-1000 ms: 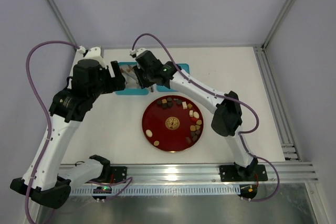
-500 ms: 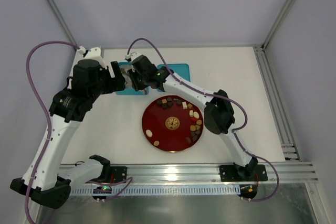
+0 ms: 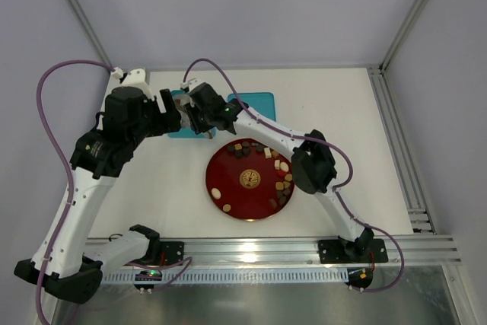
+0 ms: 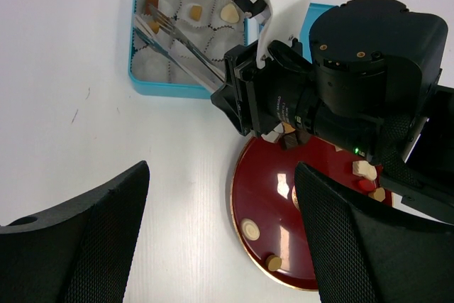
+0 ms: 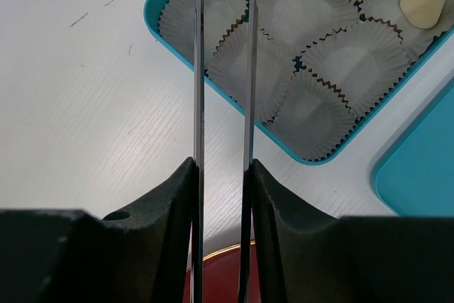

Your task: Pack the chocolate

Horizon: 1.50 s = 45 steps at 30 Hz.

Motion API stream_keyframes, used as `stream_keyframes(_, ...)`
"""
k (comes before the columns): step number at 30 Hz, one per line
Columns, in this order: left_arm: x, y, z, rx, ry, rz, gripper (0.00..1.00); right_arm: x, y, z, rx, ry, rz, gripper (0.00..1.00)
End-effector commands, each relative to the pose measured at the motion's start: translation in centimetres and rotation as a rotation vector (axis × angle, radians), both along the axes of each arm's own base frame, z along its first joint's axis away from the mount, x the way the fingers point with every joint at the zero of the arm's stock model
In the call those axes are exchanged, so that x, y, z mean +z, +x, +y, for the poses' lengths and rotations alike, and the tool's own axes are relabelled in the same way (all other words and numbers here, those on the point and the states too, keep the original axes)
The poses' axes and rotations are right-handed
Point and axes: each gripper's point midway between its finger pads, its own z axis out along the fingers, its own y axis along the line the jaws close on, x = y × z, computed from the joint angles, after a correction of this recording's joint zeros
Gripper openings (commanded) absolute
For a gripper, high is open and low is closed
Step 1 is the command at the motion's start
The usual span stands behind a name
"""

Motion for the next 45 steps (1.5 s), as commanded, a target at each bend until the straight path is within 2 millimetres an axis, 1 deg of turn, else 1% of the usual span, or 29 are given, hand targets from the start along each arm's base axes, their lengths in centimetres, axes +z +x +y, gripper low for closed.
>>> stream_keyframes(1,1.0,-0.4,0.2,-0.008,0.001,-0.03,0.81,3.7,1.0,1.8,-0.001,0.092,-0.083,0.36)
stream_keyframes(5,0.8,-0.3,0.2,-0.006,0.003,-0.024,0.81,3.5,1.2,1.7,-0.005,0.081,-0.091,0.4)
stream_keyframes(21,0.7,-0.3,0.2,-0.007,0.002,-0.024,0.82,3.8,1.4,1.5,-0.011,0.075,-0.098,0.43)
stream_keyframes(25,0.8,-0.2,0.1,-0.007,0.001,-0.025,0.81,5.1,1.4,1.3,-0.019,0.086,-0.118,0.43)
stream_keyframes(26,0.9,-0.2,0.1,-0.007,-0.001,-0.029,0.82,5.9,1.4,1.1,-0.022,0.09,-0.132,0.43)
stream_keyframes(28,0.8,-0.1,0.1,-0.005,-0.001,-0.027,0.82,6.8,1.5,0.9,-0.025,0.095,-0.145,0.43)
stream_keyframes(29,0.9,-0.2,0.1,-0.007,-0.003,-0.031,0.82,7.8,1.5,0.6,-0.032,0.101,-0.161,0.43)
stream_keyframes(32,1.0,-0.1,0.1,-0.004,-0.004,-0.032,0.82,9.0,1.3,-0.1,-0.041,0.105,-0.175,0.43)
stream_keyframes(34,1.1,-0.1,0.1,-0.003,-0.007,-0.035,0.82,10.4,0.9,-1.0,-0.052,0.111,-0.191,0.43)
stream_keyframes(35,1.0,-0.1,0.1,-0.003,-0.006,-0.034,0.82,10.7,0.8,-1.3,-0.058,0.114,-0.193,0.43)
stream_keyframes(37,1.1,0.0,0.1,-0.002,-0.006,-0.037,0.82,11.7,0.1,-2.4,-0.074,0.116,-0.197,0.43)
stream_keyframes(38,1.2,0.0,0.2,0.001,-0.006,-0.038,0.82,11.2,-0.2,-3.1,-0.08,0.1,-0.188,0.42)
stream_keyframes(39,1.3,0.0,0.2,0.002,-0.008,-0.04,0.82,12.6,-0.7,-3.8,-0.092,0.119,-0.195,0.42)
stream_keyframes(40,1.2,0.0,0.2,0.004,-0.009,-0.04,0.82,13.0,-1.1,-4.5,-0.1,0.118,-0.198,0.43)
stream_keyframes(41,1.3,0.0,0.2,0.004,-0.009,-0.041,0.82,11.9,-1.5,-5.2,-0.104,0.095,-0.184,0.43)
stream_keyframes(42,1.1,0.1,0.2,0.005,-0.007,-0.039,0.82,12.1,-1.8,-5.7,-0.111,0.096,-0.179,0.42)
stream_keyframes(43,1.1,0.1,0.1,0.004,-0.009,-0.04,0.82,13.6,-2.4,-6.5,-0.116,0.116,-0.193,0.43)
stream_keyframes(44,1.1,0.2,0.2,0.007,-0.008,-0.039,0.81,12.4,-2.9,-7.0,-0.113,0.092,-0.173,0.43)
stream_keyframes(45,1.2,0.1,0.2,0.009,-0.01,-0.041,0.82,12.6,-3.4,-7.6,-0.116,0.092,-0.171,0.42)
